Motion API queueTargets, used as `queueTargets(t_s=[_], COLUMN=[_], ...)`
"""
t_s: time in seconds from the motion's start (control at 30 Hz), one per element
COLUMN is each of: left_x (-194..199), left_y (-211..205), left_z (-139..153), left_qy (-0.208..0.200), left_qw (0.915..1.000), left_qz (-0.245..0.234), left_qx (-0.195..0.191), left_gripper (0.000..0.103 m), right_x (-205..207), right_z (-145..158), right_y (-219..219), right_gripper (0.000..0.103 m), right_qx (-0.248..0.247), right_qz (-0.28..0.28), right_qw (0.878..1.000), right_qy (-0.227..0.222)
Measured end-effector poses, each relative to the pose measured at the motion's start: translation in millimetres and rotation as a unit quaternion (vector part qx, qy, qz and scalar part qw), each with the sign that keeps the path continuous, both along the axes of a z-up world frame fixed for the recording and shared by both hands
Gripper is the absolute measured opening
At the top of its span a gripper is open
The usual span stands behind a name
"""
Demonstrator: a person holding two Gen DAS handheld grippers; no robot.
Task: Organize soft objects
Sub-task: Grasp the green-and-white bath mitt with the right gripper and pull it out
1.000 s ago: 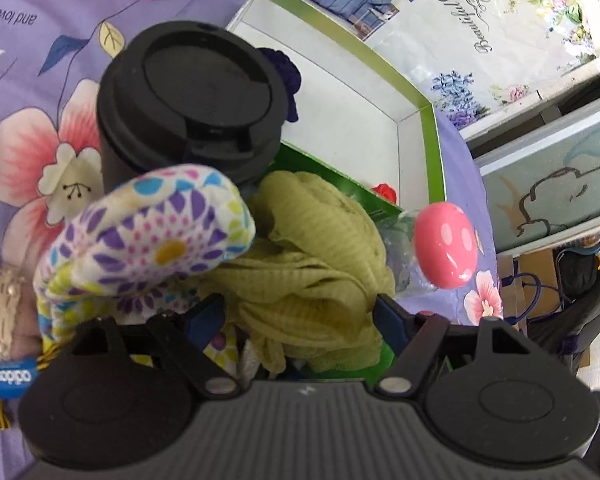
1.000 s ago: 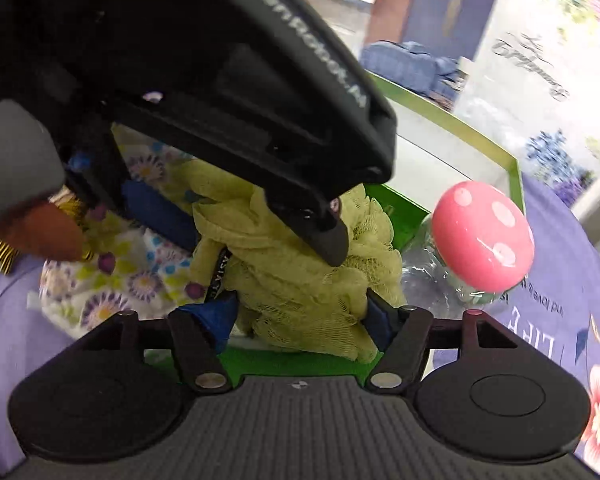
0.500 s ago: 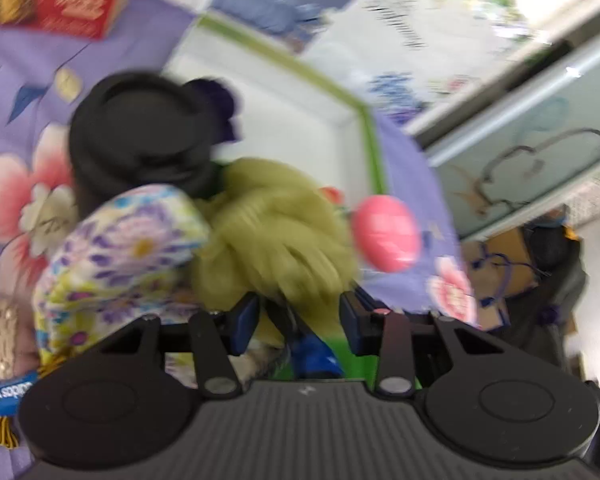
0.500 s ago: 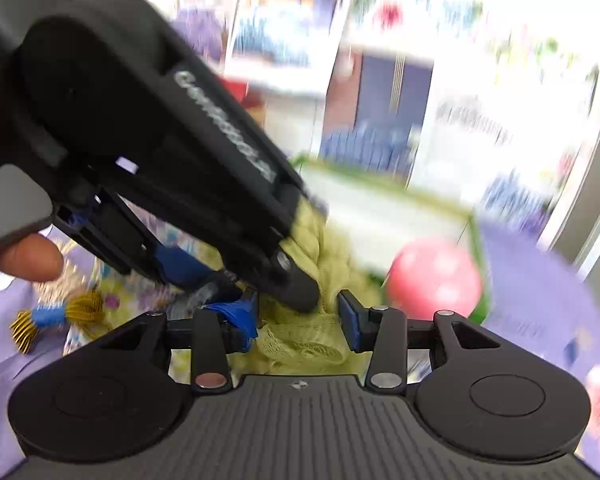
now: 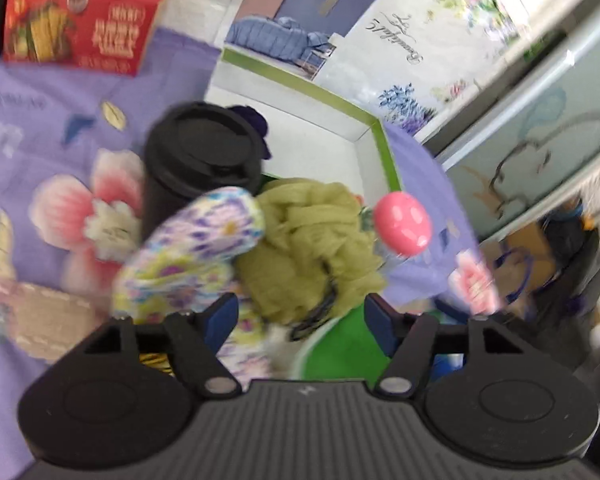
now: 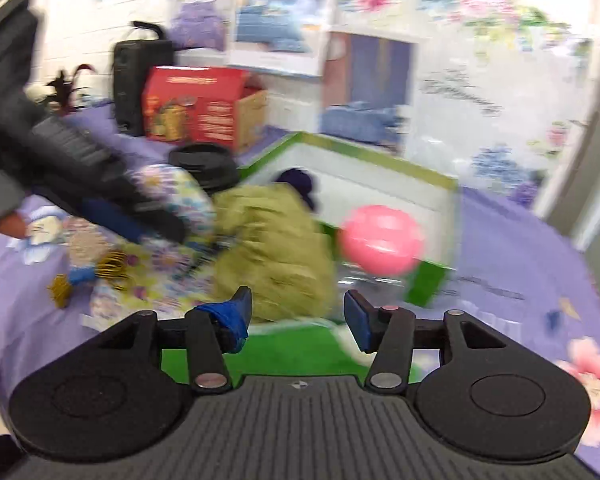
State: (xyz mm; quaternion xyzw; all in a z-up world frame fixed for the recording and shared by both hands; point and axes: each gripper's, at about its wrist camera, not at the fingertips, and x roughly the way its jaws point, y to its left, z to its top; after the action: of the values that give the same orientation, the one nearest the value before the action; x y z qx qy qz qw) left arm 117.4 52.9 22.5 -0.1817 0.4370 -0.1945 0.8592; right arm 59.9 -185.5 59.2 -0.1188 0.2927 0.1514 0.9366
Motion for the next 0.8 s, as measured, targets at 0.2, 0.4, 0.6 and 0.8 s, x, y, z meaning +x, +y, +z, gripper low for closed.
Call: queueTargets(t_s=[0.2,0.4,0.6,0.8], left_x=[-9.0,-16.5,-19.8,-25.5], left_y=[-8.8,3.0,-0.3,-25.9], left_z=[-10.1,-19.8,-22.8,-27.5], left_qy=[-0.014,0.003,0.004,0.007], left_qw=[0.9973,0.9968,0.9965,0.9956], left_qz=[0.004,0.031,0.016,-0.021], left_qx=[0.072,0.074,0.082,0.091], left_gripper=[0.069,0.069,0.069,0.070], right_x=[-16.9,-38.4,-52.6,-69.0], right_z=[-11.4,-60.5,-62.3,-52.4], right_y=[22.9,79.5,7.1,-50.8], right_gripper=[0.037,0.038,0.041,0.043], right_qx=[-0.028,-0.135,-0.111,-0.046], right_qz=[0.000,0.119,0.032,-0.027], right_qw=[1.000,0.983,0.992,0.993], right_qy=[-0.001,0.026,0.053,0.103])
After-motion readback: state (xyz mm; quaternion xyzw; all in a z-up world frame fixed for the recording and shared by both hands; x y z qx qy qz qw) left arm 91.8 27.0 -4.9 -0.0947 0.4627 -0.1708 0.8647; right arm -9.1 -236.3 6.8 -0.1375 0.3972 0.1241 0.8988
